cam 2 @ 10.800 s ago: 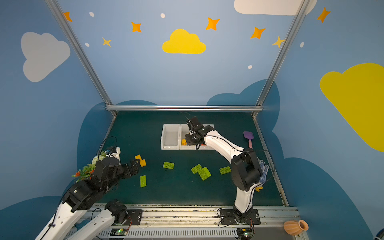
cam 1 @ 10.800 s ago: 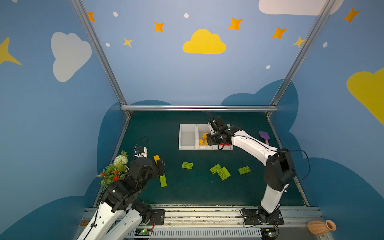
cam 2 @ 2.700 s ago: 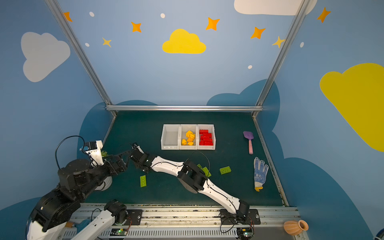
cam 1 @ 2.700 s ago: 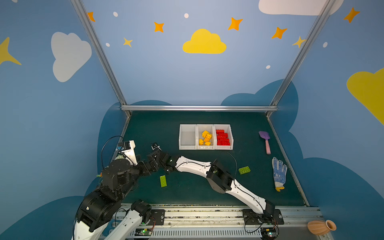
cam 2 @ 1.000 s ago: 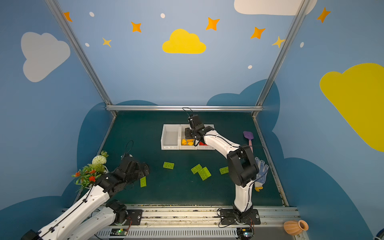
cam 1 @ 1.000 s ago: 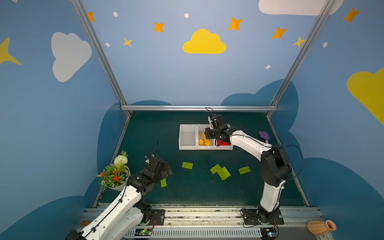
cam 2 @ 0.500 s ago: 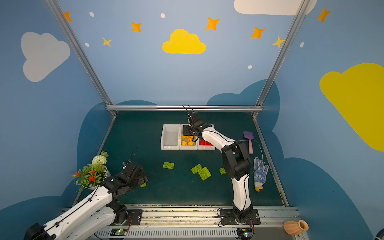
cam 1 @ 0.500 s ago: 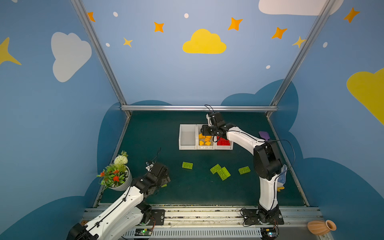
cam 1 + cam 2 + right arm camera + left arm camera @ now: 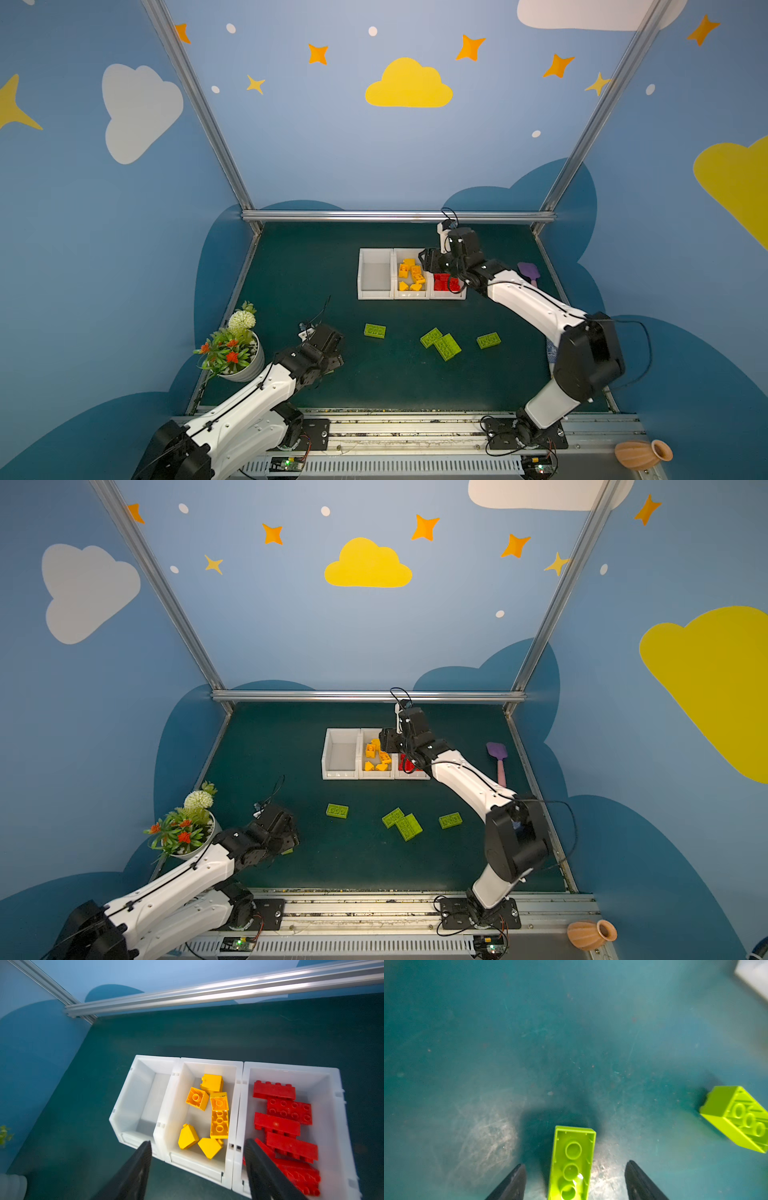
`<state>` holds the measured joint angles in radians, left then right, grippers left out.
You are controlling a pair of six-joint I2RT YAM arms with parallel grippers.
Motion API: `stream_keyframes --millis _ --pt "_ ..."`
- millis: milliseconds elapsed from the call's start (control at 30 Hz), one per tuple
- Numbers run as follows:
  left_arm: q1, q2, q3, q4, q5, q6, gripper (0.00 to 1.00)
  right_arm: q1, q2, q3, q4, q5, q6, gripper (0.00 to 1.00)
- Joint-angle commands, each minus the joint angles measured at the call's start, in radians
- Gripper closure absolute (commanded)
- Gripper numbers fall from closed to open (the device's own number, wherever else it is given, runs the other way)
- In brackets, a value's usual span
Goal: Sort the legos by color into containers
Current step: 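Release the yellow brick into the middle compartment while the left gripper hovers, then grasp a lime-green 2x4 brick with the left gripper while the right arm withdraws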
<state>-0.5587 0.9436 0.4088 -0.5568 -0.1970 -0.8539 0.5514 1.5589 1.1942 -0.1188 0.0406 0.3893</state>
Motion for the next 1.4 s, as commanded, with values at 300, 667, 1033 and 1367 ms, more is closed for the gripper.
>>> stream_keyframes --millis 300,667,1033,1367 --pt "-0.011 0.142 0.025 0.072 -0.016 -0.003 0.37 -0.005 -0.423 -0.423 0.044 0.076 0.049 0.29" --pt "-0.032 0.194 0.059 0.067 0.01 -0.036 0.62 -0.004 -0.57 -0.552 0.017 0.019 0.065 0.29" --pt "-0.03 0.201 0.231 0.008 0.005 0.045 0.67 -0.001 -0.608 -0.629 0.015 -0.041 0.082 0.27" --pt "-0.001 0.4 0.542 -0.033 0.024 0.144 0.67 0.001 -0.616 -0.697 0.076 -0.075 0.1 0.25"
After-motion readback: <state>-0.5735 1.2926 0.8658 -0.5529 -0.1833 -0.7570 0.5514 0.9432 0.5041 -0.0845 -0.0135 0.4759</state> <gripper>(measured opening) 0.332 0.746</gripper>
